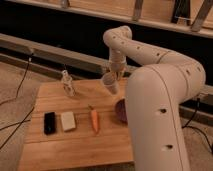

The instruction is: Pick up the ceramic cup

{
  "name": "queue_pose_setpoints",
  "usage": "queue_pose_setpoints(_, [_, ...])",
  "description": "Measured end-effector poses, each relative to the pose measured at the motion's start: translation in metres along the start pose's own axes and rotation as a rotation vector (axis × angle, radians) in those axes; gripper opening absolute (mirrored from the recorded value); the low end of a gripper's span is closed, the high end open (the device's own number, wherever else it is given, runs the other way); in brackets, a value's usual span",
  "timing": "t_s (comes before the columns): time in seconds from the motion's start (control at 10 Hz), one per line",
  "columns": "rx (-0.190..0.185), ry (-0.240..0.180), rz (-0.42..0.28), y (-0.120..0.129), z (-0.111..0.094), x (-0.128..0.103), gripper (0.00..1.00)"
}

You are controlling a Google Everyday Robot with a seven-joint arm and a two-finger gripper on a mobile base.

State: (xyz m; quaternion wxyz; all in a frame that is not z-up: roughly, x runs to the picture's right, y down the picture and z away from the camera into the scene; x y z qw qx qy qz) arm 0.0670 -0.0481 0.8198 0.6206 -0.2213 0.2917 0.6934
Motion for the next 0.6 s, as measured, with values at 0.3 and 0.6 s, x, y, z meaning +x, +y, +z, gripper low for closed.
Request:
queue_pose_setpoints(0.3, [0.052,0.034,0.028,0.006,-0.002,0.004,0.0])
queue_pose_setpoints(0.6, [0.056,0.037,0.031,0.017,-0.007,-0.001,0.0])
